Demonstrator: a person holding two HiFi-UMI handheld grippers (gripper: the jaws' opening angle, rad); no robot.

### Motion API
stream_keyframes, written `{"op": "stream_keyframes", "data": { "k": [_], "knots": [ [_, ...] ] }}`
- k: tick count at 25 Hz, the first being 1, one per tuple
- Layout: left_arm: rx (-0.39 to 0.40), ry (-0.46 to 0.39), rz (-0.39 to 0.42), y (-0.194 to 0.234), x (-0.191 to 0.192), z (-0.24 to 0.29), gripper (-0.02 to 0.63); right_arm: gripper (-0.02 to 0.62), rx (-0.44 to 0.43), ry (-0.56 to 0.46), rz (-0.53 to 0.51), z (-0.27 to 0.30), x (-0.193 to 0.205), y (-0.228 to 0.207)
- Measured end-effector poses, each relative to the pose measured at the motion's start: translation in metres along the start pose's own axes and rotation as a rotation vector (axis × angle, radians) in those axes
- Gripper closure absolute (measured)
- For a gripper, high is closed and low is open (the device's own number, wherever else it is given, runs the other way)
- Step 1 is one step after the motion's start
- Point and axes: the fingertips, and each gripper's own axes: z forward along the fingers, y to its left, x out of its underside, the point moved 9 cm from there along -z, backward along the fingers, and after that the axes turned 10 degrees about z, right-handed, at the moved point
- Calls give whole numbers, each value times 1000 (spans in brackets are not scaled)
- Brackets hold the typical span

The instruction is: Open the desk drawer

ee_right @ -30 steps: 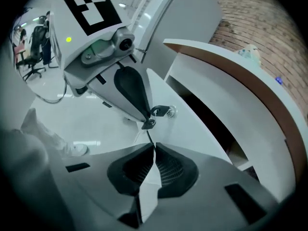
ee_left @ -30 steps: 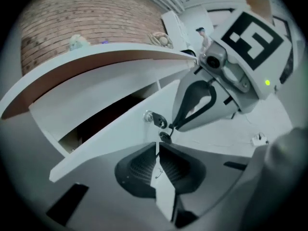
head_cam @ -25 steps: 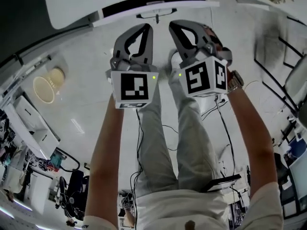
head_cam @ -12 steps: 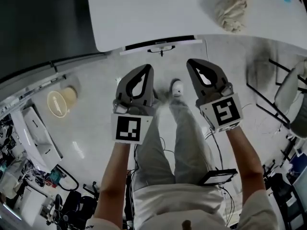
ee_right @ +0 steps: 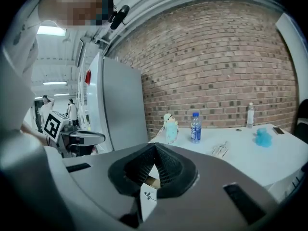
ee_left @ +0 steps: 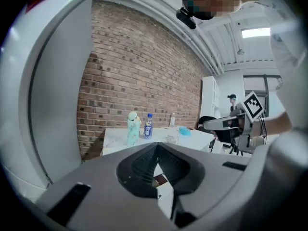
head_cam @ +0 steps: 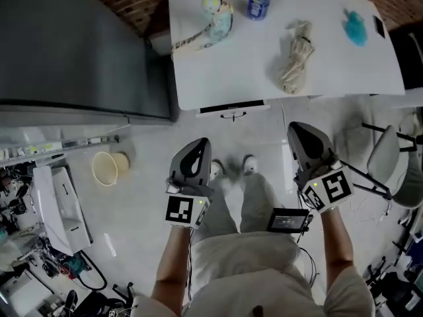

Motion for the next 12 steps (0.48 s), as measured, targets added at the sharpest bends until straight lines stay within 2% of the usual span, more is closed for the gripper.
{"op": "stream_keyframes", "data": {
  "k": [5, 12],
  "knots": [
    [-67, -29, 14, 8, -54, -44, 600, 571, 31, -32, 3, -52, -39, 11],
    [-128, -32, -27, -9, -98, -94, 600, 570, 97, -101, 45, -123, -93, 29]
  ]
}}
